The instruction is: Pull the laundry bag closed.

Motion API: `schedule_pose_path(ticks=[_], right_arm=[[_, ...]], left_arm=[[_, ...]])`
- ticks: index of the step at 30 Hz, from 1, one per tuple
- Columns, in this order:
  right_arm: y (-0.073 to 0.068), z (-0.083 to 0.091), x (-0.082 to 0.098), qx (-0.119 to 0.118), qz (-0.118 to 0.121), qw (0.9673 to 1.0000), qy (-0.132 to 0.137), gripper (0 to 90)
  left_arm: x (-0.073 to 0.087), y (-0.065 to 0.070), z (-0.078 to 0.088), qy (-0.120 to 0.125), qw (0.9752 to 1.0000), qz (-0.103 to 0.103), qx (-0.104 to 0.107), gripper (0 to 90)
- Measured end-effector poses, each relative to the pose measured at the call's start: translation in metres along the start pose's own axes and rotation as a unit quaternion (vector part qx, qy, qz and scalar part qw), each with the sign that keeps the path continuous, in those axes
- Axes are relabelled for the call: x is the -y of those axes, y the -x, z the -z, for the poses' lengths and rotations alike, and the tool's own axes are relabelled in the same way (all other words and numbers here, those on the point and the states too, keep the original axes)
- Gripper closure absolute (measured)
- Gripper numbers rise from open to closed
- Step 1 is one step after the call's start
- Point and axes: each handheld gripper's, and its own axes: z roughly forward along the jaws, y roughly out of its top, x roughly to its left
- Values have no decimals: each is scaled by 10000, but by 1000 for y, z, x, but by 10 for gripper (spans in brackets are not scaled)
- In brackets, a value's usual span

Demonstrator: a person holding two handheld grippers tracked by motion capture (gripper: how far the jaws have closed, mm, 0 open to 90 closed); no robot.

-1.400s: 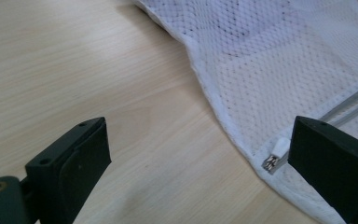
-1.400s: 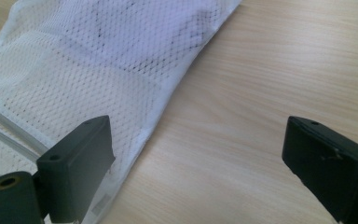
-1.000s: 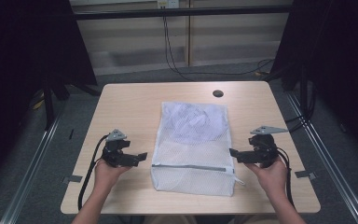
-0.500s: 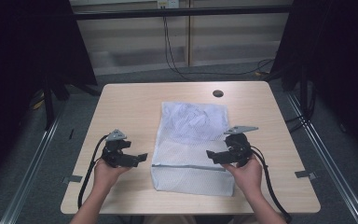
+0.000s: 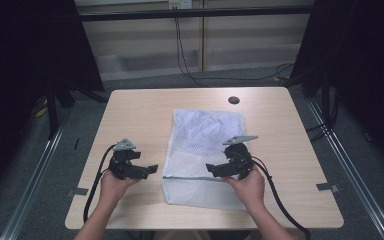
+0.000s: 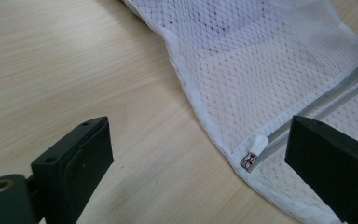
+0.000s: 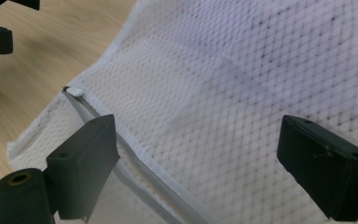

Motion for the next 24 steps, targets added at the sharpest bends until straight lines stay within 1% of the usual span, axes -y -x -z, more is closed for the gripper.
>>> schedule_pose_path(ticks=[2,4,5,6,8,14,17,21,24], right_arm=[[-5,-4,-2,-61,4,10000,-10,120],[-7,-6,-3,-90,-4,10000,-30,122],[-10,-10,-4,-109,11,9999,-40,123],[-10,-10,-4,-109,11,9999,-40,123],[-16,-15,-6,-173,-11,9998,-67,128],[-26,-24,-10,-271,55,9996,-69,137],[-29,-27,-11,-301,31,9995,-80,140],[-37,-35,-13,-345,48,9992,-175,151],[-40,-39,-14,-362,64,9992,-166,154]], left_arm=[[0,0,1,5,10000,-1,38,76],[0,0,1,-2,10000,-5,41,76],[0,0,1,-4,10000,-6,29,76],[0,0,1,-4,10000,-6,29,76],[0,0,2,-29,10000,-32,47,76],[0,0,3,-17,10000,-34,76,78],[0,0,3,-25,10000,-43,76,78],[0,0,5,-52,9999,-65,77,78],[0,0,6,-45,9999,-64,67,79]])
